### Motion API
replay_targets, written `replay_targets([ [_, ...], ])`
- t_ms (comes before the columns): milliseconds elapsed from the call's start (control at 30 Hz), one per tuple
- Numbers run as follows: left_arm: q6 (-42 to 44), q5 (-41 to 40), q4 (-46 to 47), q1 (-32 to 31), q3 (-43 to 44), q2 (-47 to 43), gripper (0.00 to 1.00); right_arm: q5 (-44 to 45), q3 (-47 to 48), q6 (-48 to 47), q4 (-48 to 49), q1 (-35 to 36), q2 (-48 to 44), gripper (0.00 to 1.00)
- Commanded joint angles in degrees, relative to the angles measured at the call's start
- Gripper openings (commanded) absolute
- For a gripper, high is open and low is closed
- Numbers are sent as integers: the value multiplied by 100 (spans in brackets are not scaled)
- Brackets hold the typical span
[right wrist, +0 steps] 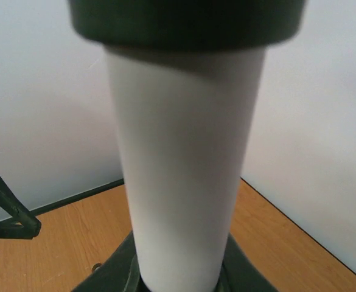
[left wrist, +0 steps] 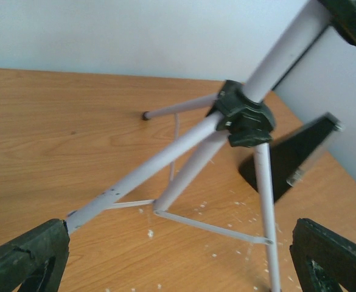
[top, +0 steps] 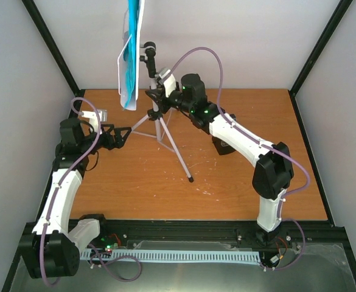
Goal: Pack up the instrument practice props
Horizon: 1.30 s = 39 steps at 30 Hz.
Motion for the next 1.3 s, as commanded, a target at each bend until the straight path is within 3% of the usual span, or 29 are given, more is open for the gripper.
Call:
replay_targets([
  [0, 368, 1300, 223, 19, -6, 89, 99, -628, -362, 311, -17, -2, -669, 3],
  [167, 299, 2373, 499, -60, -50, 241, 99, -1972, -1300, 383, 257, -386, -1426, 3],
  [400, 176, 3433, 835, -776, -162, 678, 99, -3640, -2110, 294, 239, -918, -2166, 3],
  [700, 199, 3433, 1188, -1642, -234, 1435, 95, -4708, -2380, 177, 6, -1004, -2360, 3],
  [900, 573, 3678, 970, -2208, 84, 2132, 73, -4742, -2390, -18, -99, -1006, -2328, 3],
  [1267, 423, 3953, 1297, -2363, 176, 2473, 39, -4549, -2326, -266, -375, -1004, -2316, 9],
])
